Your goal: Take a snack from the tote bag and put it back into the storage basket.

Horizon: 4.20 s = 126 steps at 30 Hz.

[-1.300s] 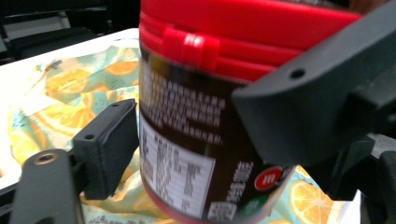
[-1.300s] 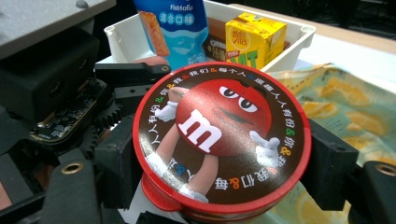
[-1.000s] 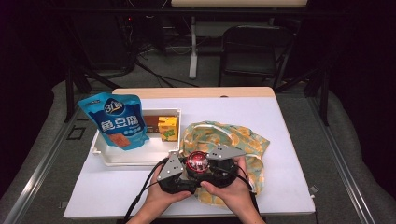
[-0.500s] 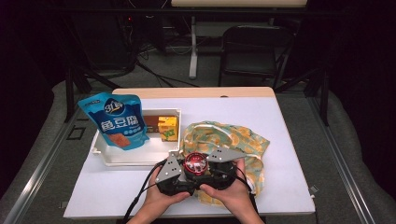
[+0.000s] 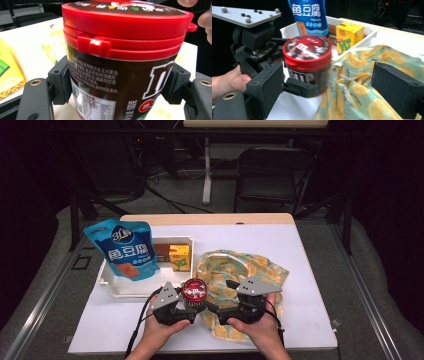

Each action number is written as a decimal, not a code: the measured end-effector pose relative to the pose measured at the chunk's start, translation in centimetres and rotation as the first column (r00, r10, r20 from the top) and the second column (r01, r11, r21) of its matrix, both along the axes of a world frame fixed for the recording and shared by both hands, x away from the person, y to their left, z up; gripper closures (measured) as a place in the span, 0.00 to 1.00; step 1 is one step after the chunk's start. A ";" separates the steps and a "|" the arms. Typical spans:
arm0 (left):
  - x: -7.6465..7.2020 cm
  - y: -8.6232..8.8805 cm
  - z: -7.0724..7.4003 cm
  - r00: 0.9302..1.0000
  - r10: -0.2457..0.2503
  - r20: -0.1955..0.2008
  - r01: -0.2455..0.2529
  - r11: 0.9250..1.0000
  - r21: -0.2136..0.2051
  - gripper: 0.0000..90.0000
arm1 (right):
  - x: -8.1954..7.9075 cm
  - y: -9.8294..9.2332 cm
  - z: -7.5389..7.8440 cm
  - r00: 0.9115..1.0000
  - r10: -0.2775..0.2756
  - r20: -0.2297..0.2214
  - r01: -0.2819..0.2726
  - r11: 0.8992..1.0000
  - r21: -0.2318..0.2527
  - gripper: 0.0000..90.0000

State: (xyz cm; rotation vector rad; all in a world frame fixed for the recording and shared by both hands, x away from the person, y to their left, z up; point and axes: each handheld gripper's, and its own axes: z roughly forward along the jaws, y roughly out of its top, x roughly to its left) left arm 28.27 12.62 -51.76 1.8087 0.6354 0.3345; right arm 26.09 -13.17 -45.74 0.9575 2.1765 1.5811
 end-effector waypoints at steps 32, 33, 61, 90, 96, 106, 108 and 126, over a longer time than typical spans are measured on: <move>1.1 7.1 0.9 0.984 0.180 -0.004 -0.180 0.982 -0.054 0.29 | 0.2 -9.8 -4.8 0.974 -0.224 -0.046 0.220 0.973 -0.067 0.13; 1.2 7.4 0.9 0.985 0.173 -0.008 -0.173 0.984 -0.053 0.29 | 0.2 -9.9 -4.9 0.972 -0.230 -0.045 0.226 0.972 -0.069 0.13; 3.9 11.2 -0.8 0.956 0.287 -0.066 -0.291 0.955 -0.052 0.29 | 0.2 -10.7 -5.6 0.968 -0.243 -0.068 0.239 0.969 -0.066 0.13; 7.5 8.9 -4.5 0.949 0.280 -0.144 -0.281 0.960 0.011 0.29 | 0.2 -10.7 -6.1 0.965 -0.251 -0.080 0.245 0.967 -0.071 0.13; 8.0 8.2 -4.7 0.954 0.245 -0.170 -0.237 0.969 0.065 0.29 | 0.2 -10.7 -6.1 0.965 -0.251 -0.080 0.246 0.967 -0.074 0.13; 8.5 7.3 -4.8 0.948 0.249 -0.196 -0.218 0.961 0.169 0.28 | 0.2 -10.6 -6.2 0.965 -0.249 -0.082 0.243 0.967 -0.077 0.13; 8.5 7.3 -4.8 0.945 0.252 -0.207 -0.217 0.960 0.176 0.28 | 0.2 -10.6 -6.2 0.965 -0.250 -0.082 0.244 0.967 -0.076 0.13; 3.2 11.1 -1.4 0.936 0.330 -0.123 -0.329 0.944 0.024 0.73 | 0.3 -10.7 -6.2 0.966 -0.247 -0.080 0.242 0.968 -0.074 0.13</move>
